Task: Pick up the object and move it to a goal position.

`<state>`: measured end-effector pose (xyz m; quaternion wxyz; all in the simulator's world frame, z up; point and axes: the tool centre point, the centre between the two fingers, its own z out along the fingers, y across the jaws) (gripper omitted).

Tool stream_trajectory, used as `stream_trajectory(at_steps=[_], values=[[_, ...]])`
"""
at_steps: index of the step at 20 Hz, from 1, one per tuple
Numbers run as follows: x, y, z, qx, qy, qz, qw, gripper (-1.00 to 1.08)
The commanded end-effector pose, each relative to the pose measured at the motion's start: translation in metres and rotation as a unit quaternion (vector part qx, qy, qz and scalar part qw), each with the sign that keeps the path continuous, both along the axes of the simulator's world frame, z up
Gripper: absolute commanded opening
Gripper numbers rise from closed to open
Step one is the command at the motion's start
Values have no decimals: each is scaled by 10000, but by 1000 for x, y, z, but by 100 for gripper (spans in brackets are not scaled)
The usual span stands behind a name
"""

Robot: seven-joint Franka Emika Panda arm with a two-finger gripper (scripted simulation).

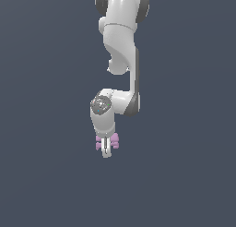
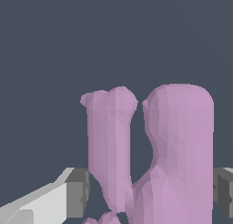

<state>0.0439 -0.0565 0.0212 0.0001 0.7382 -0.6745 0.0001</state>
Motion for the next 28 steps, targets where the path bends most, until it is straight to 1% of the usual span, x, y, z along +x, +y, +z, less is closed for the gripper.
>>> stream_trajectory(at_steps=[1, 6, 11, 28], values=[[-3, 4, 4, 1, -3, 2, 10000, -100], [-16, 16, 17, 4, -3, 3, 10000, -100], [-35, 36, 37, 7, -2, 4, 10000, -100], [-130, 134, 139, 13, 1, 6, 10000, -100]])
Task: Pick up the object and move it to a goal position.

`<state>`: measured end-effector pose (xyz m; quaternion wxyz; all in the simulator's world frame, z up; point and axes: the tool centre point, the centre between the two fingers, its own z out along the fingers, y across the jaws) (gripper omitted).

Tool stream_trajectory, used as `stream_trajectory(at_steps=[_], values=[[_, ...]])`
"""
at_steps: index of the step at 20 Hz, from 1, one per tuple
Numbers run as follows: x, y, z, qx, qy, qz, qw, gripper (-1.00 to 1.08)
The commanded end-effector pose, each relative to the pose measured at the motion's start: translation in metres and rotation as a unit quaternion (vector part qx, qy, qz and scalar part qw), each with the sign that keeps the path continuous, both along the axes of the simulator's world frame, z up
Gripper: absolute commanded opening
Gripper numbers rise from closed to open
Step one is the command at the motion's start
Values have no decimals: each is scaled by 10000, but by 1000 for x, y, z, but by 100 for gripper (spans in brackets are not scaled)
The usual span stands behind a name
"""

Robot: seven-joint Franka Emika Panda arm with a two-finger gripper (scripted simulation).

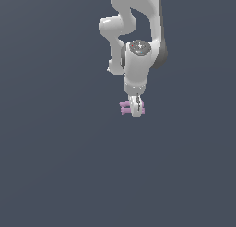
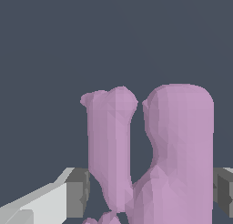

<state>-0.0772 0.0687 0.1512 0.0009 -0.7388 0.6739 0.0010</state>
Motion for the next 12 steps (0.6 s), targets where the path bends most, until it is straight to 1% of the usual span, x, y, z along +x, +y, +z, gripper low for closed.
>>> stream_trajectory(at_steps=[1, 6, 12], values=[[-14, 14, 15, -4, -1, -2, 10000, -100], [-34, 36, 39, -14, -4, -3, 10000, -100], [-49, 54, 58, -19, -6, -4, 10000, -100]])
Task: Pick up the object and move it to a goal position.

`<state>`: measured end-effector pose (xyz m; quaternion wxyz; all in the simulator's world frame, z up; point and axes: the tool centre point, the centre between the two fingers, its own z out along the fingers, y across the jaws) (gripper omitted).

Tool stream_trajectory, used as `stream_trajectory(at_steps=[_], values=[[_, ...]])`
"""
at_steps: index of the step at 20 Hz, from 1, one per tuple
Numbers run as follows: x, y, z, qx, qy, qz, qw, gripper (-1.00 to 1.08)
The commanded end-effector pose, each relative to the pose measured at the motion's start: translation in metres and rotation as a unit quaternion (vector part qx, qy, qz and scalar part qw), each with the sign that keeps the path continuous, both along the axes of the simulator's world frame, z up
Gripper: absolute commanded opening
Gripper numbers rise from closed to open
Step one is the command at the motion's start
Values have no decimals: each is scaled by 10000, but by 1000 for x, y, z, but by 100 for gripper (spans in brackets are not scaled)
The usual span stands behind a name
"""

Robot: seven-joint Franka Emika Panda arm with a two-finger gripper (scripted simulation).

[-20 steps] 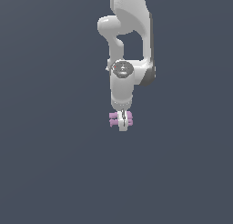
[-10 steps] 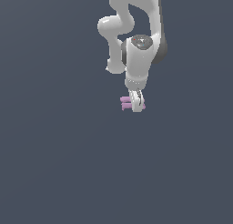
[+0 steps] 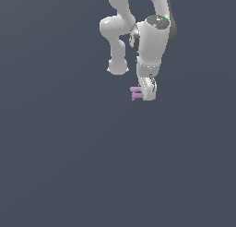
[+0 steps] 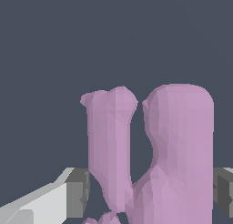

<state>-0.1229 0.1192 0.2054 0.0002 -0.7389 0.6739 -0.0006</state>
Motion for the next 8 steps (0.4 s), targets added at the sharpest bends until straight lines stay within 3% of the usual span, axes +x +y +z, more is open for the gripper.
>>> stream_trajectory(at_steps=[1, 8], values=[[-5, 6, 6, -4, 2, -5, 10000, -100], [-8, 11, 11, 1, 5, -5, 10000, -100]])
